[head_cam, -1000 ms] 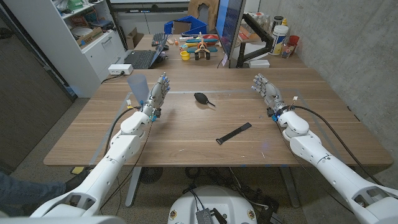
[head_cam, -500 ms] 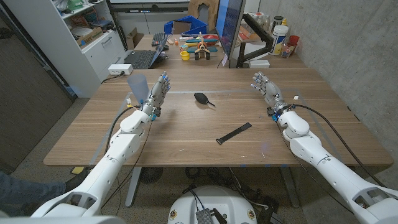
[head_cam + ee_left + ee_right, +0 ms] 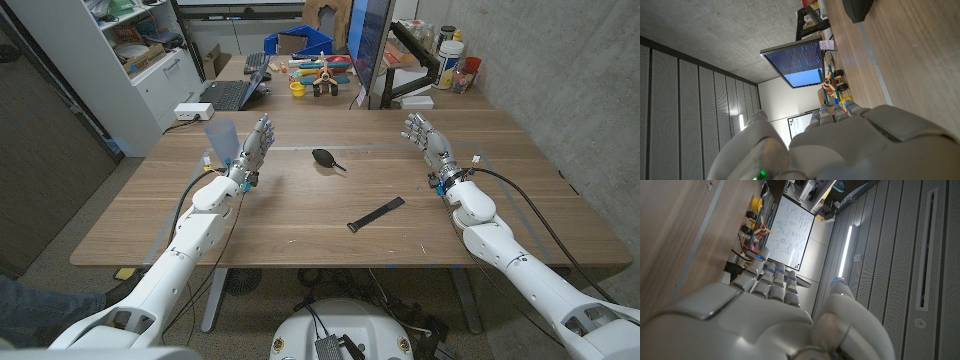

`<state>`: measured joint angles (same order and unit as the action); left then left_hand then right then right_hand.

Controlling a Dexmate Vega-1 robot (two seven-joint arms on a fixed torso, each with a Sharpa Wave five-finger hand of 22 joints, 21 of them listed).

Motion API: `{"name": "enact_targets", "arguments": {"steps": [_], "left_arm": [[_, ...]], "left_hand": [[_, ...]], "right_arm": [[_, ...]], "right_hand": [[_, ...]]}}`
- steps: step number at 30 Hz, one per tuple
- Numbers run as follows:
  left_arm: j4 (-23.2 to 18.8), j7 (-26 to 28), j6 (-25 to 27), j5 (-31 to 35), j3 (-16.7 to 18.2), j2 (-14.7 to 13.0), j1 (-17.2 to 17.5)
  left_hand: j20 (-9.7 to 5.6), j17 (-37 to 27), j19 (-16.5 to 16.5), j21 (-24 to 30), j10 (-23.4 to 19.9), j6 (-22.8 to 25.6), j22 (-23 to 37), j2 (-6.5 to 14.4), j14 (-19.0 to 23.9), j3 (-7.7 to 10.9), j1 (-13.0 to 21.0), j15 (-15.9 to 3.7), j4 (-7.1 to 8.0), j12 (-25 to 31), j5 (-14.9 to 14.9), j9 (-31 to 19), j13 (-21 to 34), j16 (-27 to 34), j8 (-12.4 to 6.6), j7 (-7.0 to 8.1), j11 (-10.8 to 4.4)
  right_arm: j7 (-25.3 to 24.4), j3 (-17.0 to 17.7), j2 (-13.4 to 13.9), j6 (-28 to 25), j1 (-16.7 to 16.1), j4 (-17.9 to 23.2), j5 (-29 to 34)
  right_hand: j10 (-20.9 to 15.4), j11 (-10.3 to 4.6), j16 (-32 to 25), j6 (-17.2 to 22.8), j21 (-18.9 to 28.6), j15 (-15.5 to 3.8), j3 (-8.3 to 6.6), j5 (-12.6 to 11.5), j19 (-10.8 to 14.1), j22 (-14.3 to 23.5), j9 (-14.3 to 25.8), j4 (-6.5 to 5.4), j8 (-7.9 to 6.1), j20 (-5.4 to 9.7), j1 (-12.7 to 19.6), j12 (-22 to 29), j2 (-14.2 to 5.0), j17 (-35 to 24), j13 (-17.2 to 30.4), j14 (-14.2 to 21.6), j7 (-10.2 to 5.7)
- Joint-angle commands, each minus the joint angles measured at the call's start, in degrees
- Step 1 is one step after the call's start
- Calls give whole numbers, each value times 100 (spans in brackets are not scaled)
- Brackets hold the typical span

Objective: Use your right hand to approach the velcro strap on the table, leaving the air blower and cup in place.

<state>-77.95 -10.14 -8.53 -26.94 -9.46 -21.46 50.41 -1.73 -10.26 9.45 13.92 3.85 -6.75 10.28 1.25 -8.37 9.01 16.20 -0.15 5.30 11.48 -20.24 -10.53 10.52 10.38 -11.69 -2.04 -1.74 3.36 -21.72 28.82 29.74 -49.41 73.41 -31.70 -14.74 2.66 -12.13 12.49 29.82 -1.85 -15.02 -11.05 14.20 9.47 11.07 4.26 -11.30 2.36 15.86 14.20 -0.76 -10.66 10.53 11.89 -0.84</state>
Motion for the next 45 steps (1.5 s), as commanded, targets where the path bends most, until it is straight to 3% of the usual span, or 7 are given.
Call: {"name": "enact_targets", "arguments": {"steps": [1, 8, 24, 27, 32, 45], "left_arm": [[-58, -30, 50, 6, 26, -27, -1], [-146, 3, 85, 17, 35, -48, 46], [-347, 99, 170, 39, -2, -55, 132], [-378, 116, 187, 45, -14, -56, 146], [-426, 150, 209, 55, -33, -50, 168], [-397, 113, 223, -6, -53, 6, 151]], "left_hand": [[-91, -31, 92, -37, 38, -16, 8, 11, -45, -23, 41, 12, 0, 25, -38, -15, 32, 32, 13, -3, -15], [-82, -31, 97, -47, 37, -12, 9, 15, -46, -30, 44, 9, -1, 27, -39, -15, 32, 32, 15, -1, -13], [-63, -32, 111, -72, 37, 1, 11, 22, -50, -47, 49, 13, -1, 28, -39, -15, 33, 33, 17, 0, -17], [-60, -32, 110, -75, 39, 2, 11, 23, -47, -51, 50, 15, -1, 28, -39, -16, 33, 34, 18, -1, -16], [-58, -32, 111, -79, 38, 6, 12, 24, -47, -55, 51, 15, -1, 28, -39, -16, 33, 34, 18, -1, -18], [-47, -32, 116, -94, 39, 17, 13, 30, -48, -67, 54, 9, -1, 28, -38, -16, 33, 34, 18, 1, -17]], "right_arm": [[-7, 25, 11, 331, -69, 52, 141], [94, 47, -88, 704, -47, -140, 147], [51, 85, -40, 1111, -151, -75, 395], [-19, 82, 6, 1182, -167, -47, 576], [-4, 83, 39, 1249, -193, 2, 612], [-41, 78, 58, 1491, -222, 63, 838]], "right_hand": [[-71, -4, -41, 21, -48, -6, 28, -67, 68, 18, 21, 6, -58, 55, 2, 27, 51, -13, 33, 63, -67], [-151, -52, -42, 98, -87, -41, 48, -93, 115, 16, 26, 12, -84, 70, -16, 46, 74, -7, 35, 132, -146], [-289, -155, -31, 183, -177, -116, 66, -156, 209, 15, 37, 34, -102, 90, -26, 72, 94, 4, 39, 256, -244], [-293, -152, -13, 380, -225, -120, 72, -181, 227, 15, 42, 39, -170, 95, -34, 61, 93, 5, 41, 270, -404], [-279, -176, 1, 510, -264, -145, 76, -203, 257, 15, 46, 46, -209, 91, -36, 44, 94, 7, 41, 287, -475], [-305, -248, 10, 459, -321, -183, 84, -236, 293, 16, 49, 56, -168, 83, -41, 39, 99, 8, 41, 334, -459]]}}
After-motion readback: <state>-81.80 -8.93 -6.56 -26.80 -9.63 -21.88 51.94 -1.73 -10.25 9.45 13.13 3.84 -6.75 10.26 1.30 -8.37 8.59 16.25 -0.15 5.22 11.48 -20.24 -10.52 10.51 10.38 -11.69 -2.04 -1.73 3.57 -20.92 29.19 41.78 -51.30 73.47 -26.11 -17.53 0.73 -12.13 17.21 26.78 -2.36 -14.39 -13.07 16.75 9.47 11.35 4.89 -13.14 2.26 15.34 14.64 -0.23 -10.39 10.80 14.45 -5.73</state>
